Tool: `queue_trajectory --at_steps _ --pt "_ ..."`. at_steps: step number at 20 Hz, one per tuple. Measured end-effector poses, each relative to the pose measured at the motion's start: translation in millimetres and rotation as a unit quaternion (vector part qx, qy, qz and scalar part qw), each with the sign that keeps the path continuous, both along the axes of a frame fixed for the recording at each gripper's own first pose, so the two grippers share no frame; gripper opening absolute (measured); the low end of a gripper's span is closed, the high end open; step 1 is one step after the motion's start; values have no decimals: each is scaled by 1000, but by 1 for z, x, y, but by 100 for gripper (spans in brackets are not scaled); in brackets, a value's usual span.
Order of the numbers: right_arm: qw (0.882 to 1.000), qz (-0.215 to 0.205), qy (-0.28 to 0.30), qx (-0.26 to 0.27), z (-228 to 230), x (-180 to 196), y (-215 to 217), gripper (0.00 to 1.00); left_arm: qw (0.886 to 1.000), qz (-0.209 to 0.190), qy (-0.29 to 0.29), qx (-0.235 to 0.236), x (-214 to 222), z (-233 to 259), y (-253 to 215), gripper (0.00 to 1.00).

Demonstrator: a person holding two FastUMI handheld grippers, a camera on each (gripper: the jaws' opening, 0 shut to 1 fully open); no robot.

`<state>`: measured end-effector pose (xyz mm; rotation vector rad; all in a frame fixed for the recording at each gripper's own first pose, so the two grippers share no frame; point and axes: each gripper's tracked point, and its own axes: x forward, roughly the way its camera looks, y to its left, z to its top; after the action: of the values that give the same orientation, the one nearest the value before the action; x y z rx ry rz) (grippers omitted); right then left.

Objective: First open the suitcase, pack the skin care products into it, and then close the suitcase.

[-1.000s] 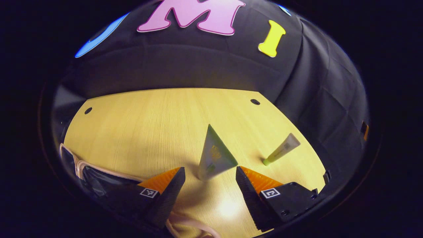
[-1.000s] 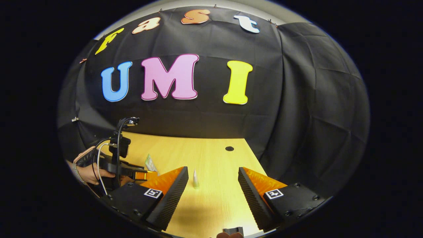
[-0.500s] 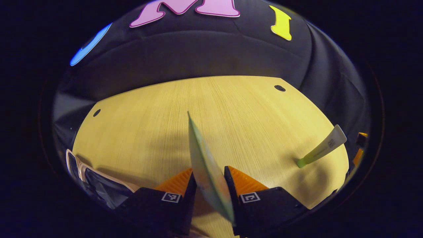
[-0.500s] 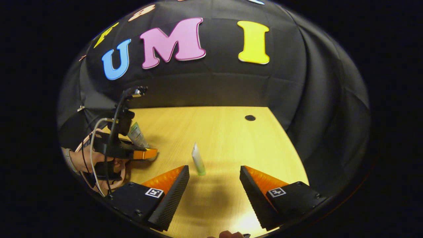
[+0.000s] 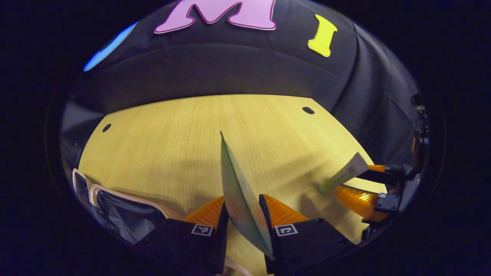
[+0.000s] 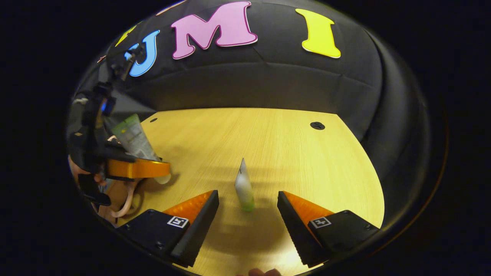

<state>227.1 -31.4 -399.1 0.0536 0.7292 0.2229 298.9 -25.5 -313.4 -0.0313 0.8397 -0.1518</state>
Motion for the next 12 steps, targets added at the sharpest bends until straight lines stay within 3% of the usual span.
queue_trajectory --at_steps 4,8,10,12 --pt "1000 -24 17 2 -27 18 -3 99 999 -21 -25 -20 -31 58 -10 47" --pt "999 -37 28 9 -45 30 3 98 999 -14 -42 -19 -79 96 21 43" --pt "998 -45 33 -11 -45 28 -4 62 1000 15 3 -4 -119 86 55 43" --pt "998 -28 49 2 -40 14 4 27 998 47 29 15 -159 81 103 47"
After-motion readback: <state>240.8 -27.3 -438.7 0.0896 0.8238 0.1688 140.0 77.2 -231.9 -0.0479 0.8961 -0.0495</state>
